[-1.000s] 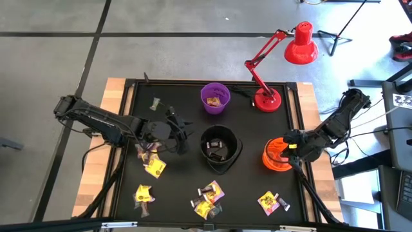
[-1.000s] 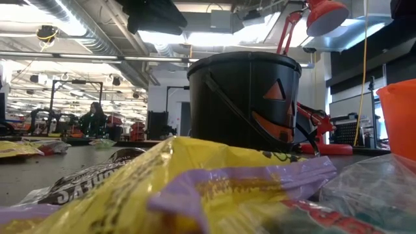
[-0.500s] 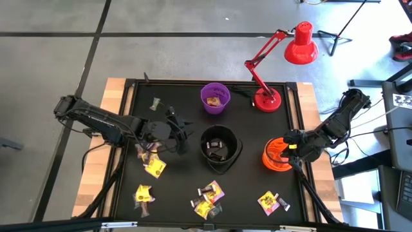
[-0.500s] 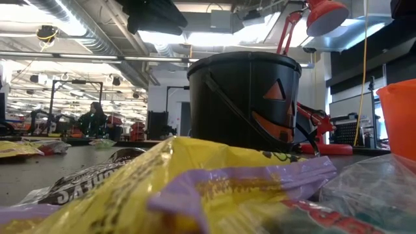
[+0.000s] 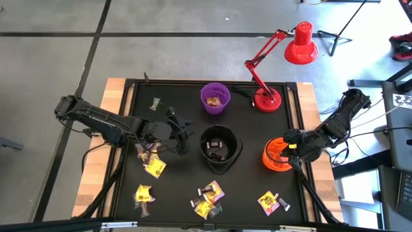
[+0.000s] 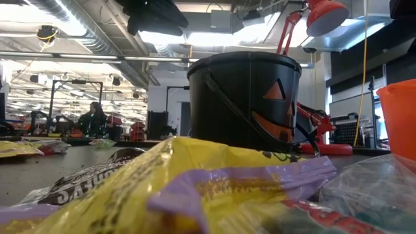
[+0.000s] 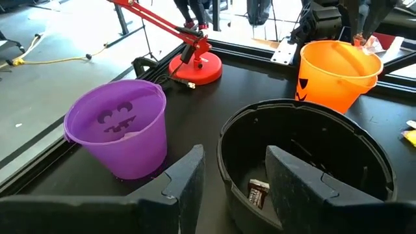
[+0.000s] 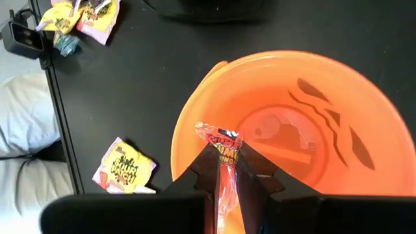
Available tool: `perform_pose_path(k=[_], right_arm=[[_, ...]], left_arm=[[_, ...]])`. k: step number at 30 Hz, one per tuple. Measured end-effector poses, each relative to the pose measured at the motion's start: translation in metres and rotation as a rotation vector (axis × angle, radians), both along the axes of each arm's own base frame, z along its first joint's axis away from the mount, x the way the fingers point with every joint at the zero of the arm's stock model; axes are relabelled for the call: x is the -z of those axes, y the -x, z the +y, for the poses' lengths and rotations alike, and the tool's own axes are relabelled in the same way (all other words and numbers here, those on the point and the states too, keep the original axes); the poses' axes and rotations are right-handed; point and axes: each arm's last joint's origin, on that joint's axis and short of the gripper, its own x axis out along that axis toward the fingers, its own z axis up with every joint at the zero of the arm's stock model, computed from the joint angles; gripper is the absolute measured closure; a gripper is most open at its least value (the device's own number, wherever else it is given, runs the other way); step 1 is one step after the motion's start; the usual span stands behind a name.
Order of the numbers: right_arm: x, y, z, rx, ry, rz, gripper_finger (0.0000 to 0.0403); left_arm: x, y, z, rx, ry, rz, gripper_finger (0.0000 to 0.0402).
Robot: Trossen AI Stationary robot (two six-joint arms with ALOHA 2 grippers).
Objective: Sort candy
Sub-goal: Put the orange gummy into the orange bucket
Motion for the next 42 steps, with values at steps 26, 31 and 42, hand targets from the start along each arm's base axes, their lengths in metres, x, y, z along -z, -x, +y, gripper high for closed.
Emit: perform_pose_path(k=[26, 31, 42], right_arm=[[-0.005, -0.005, 0.007, -0.277, 0.035, -0.098, 0.037], [-0.005, -0.005, 0.008, -0.277, 0.034, -0.099, 0.037], [-0.005, -0.004, 0.007, -0.277, 0.04, -0.092, 0.037]], left_arm=[[0.009, 0.0, 0.011, -0.08, -0.045, 0.038, 0.0248], [0.011, 0.0, 0.021, -0.103, -0.041, 0.06, 0.0248], [0.012, 0.0, 0.024, -0.097, -0.023, 0.074, 0.0248]])
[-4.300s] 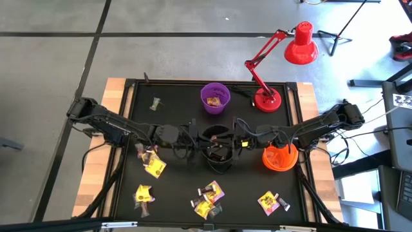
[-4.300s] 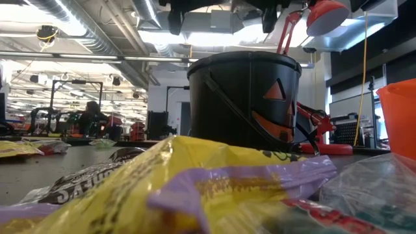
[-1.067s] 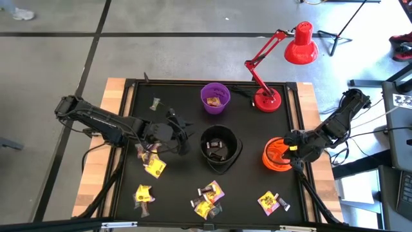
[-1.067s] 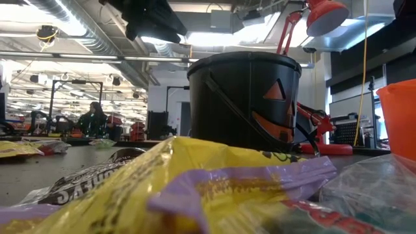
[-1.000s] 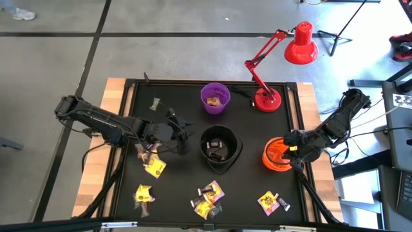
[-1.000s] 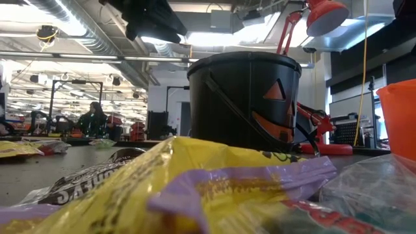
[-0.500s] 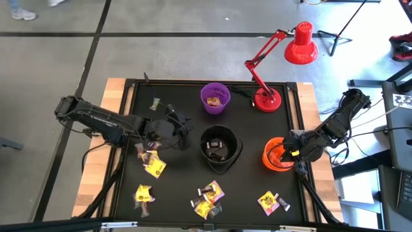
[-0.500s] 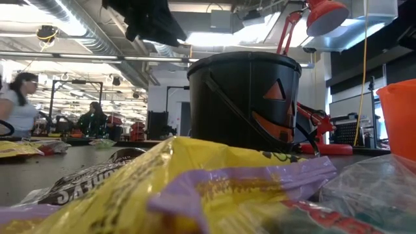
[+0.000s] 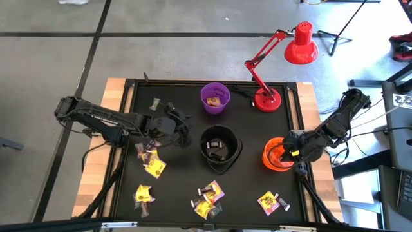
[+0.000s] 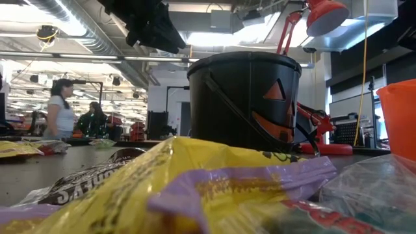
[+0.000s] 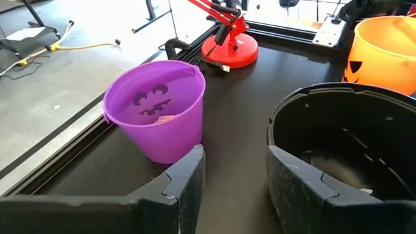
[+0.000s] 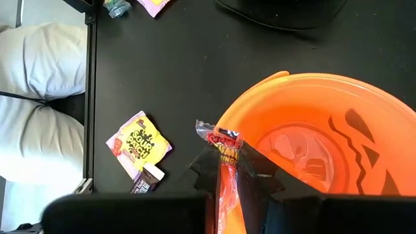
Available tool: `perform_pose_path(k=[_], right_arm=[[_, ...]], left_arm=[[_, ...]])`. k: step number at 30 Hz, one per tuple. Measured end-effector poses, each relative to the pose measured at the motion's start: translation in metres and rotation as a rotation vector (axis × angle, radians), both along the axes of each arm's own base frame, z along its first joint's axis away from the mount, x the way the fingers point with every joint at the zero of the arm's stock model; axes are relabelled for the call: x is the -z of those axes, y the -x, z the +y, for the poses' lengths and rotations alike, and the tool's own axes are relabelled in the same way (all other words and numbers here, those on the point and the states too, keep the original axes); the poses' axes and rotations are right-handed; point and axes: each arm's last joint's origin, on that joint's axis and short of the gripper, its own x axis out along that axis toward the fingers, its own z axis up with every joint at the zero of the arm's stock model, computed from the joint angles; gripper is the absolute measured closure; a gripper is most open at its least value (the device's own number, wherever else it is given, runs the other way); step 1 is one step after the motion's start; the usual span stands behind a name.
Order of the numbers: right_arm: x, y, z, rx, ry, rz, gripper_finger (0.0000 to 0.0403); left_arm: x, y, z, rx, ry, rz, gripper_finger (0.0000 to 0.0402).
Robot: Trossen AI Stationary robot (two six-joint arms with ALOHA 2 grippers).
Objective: Sort candy
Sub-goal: Put the orange gummy into the orange bucket
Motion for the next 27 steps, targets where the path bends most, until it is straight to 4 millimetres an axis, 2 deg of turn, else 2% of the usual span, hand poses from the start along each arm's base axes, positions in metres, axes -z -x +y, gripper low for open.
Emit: perform_pose_path(k=[6, 10, 15, 27], right_arm=[[-0.002, -0.003, 0.0, 0.022, 0.026, -0.064, 0.037], [-0.007, -0.005, 0.002, -0.057, 0.059, -0.135, 0.037], [-0.013, 0.001, -0.003, -0.077, 0.075, -0.072, 0.037], [-0.014, 0.002, -0.004, -0.086, 0.084, -0.062, 0.037]], left_arm=[[0.0, 0.0, 0.0, 0.0, 0.001, -0.001, 0.0248], [0.0, 0.0, 0.0, -0.007, 0.012, -0.008, 0.0248], [0.001, 0.0, 0.0, 0.002, 0.022, -0.003, 0.0248], [0.001, 0.0, -0.001, 0.01, 0.027, -0.001, 0.0248]])
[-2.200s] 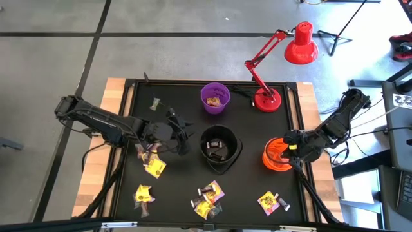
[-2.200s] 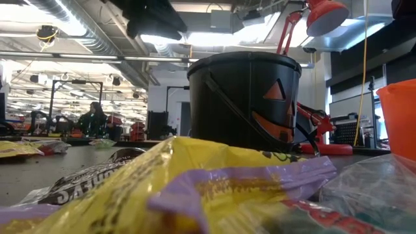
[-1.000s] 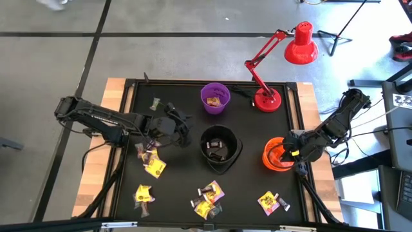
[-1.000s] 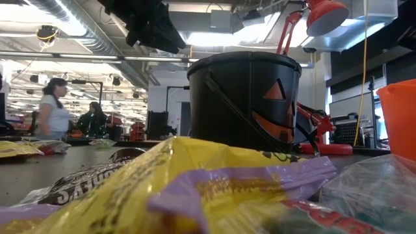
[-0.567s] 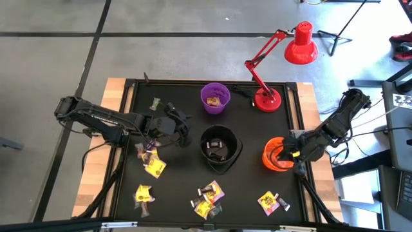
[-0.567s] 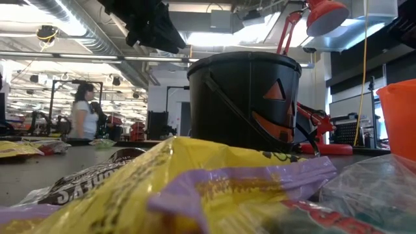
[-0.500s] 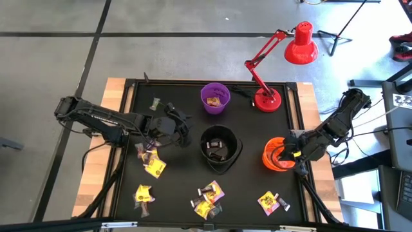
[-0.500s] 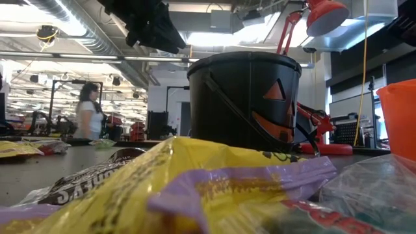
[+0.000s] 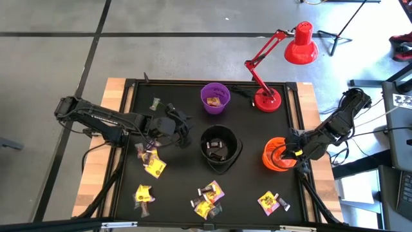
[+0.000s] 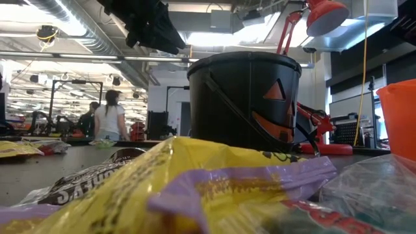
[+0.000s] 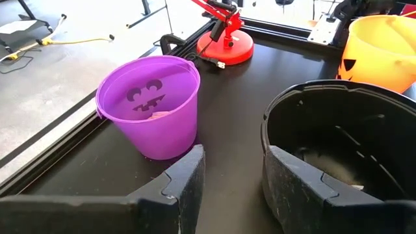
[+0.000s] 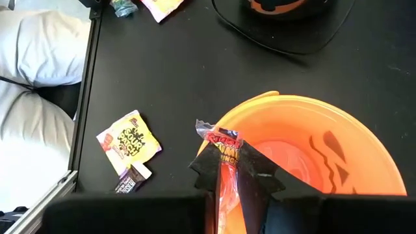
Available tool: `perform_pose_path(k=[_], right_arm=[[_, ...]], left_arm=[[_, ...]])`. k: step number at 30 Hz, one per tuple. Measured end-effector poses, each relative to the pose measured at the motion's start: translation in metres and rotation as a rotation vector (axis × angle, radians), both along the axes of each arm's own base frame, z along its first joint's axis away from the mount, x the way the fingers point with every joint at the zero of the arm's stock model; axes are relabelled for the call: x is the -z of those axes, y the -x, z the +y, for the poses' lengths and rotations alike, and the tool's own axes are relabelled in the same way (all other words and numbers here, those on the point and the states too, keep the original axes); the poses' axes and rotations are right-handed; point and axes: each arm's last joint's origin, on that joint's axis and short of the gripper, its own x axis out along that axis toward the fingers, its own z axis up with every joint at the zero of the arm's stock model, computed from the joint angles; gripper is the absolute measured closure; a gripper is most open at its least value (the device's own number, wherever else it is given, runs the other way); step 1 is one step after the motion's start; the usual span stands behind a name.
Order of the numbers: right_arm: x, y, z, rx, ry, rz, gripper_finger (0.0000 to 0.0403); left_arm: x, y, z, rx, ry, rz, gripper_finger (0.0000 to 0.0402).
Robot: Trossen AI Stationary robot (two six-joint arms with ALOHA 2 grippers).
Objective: Sort candy
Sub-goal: Put the orange gummy into the orange bucket, then put the green gummy into the orange bucket
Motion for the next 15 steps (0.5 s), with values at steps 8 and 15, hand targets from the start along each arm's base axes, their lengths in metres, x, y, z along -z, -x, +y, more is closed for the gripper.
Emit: perform_pose_path(k=[8, 15], right_arm=[[-0.0009, -0.0003, 0.0017, -0.126, 0.04, -0.029, 0.0291], [-0.0011, -0.0005, 0.0019, -0.126, 0.037, -0.031, 0.0179]], left_arm=[[0.0, 0.0, 0.0, 0.0, 0.0, 0.0, 0.0248], [0.0, 0.0001, 0.0, 0.0, 0.0, 0.001, 0.0248]])
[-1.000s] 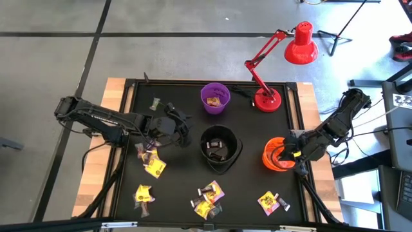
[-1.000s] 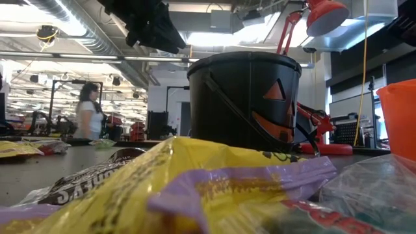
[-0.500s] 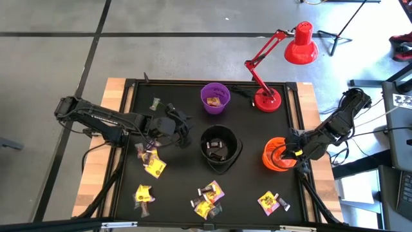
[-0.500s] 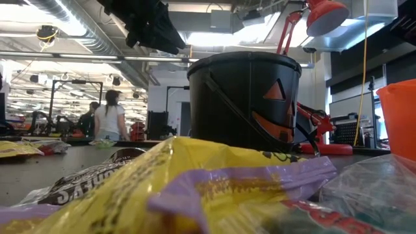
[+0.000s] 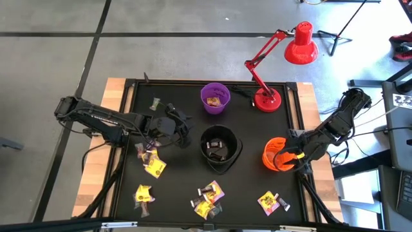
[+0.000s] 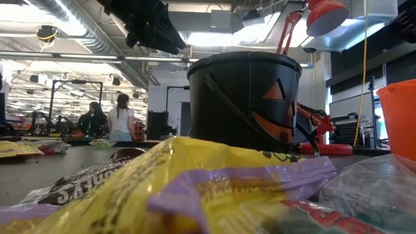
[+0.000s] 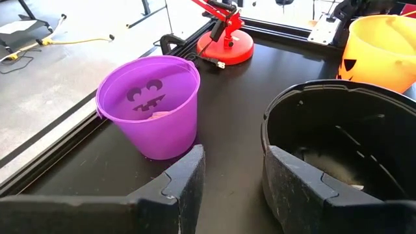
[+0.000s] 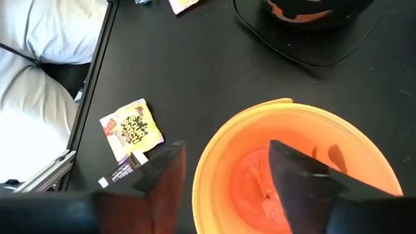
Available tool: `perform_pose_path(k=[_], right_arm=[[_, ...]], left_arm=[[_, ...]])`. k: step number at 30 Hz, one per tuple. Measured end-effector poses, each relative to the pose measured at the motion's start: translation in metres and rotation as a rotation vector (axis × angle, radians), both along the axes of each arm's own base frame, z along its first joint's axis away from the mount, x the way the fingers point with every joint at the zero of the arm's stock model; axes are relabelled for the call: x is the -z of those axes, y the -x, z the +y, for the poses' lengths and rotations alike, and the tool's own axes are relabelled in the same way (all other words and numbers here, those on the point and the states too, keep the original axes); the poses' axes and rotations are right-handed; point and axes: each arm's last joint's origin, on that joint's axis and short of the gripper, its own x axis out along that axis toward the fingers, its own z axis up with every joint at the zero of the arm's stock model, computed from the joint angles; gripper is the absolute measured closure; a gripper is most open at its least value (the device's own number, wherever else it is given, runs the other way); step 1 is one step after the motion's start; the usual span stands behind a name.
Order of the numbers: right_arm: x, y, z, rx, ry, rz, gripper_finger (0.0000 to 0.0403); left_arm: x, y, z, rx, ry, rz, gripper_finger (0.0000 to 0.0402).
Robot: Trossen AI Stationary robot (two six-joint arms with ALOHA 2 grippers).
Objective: Sort candy
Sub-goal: Put the green gummy into the orange bucket
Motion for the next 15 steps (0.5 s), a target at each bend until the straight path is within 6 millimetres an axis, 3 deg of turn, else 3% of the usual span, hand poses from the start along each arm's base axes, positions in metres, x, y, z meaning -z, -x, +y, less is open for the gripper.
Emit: perform_pose_path(k=[6, 15], right_arm=[[-0.001, -0.001, 0.001, -0.003, -0.028, -0.002, 0.0135], [-0.014, -0.014, 0.003, 0.184, 0.004, -0.268, 0.0142]], left_arm=[[0.002, 0.001, 0.001, -0.003, -0.004, 0.02, 0.0248], [0.014, 0.011, 0.032, -0.15, 0.037, 0.163, 0.0248]])
